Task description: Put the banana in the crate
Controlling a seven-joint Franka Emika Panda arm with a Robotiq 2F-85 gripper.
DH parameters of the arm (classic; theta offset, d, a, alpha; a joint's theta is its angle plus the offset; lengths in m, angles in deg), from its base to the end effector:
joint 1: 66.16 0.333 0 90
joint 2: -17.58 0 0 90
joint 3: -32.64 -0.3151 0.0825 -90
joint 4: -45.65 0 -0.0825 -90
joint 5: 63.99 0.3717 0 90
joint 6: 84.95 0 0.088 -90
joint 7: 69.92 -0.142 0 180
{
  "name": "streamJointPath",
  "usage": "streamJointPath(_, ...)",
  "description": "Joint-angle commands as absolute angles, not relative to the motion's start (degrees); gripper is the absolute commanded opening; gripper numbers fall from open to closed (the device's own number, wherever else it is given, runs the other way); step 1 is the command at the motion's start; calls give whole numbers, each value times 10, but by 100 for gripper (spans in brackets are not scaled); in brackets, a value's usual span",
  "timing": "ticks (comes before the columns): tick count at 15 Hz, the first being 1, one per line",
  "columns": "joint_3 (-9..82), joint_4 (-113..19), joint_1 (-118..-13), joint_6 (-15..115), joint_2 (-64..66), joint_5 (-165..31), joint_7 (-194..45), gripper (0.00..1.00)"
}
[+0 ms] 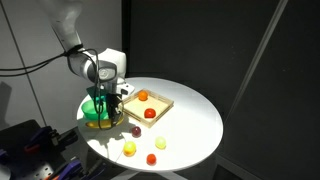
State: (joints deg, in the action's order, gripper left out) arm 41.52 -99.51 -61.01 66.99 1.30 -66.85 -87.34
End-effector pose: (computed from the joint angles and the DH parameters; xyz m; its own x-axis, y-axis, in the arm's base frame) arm 0.4268 -0.0333 0.1332 0.9375 -0.3191 -0.1387 -0.3063 -0.9460 0.1056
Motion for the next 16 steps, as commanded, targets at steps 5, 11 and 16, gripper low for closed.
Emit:
streamJointPath(5,408,-952,-623,601,38,-685,-879,16)
streamJointPath(11,407,-895,-627,585,5,-680,-884,16)
streamJointPath(16,406,-837,-630,558,-31,-672,-882,16)
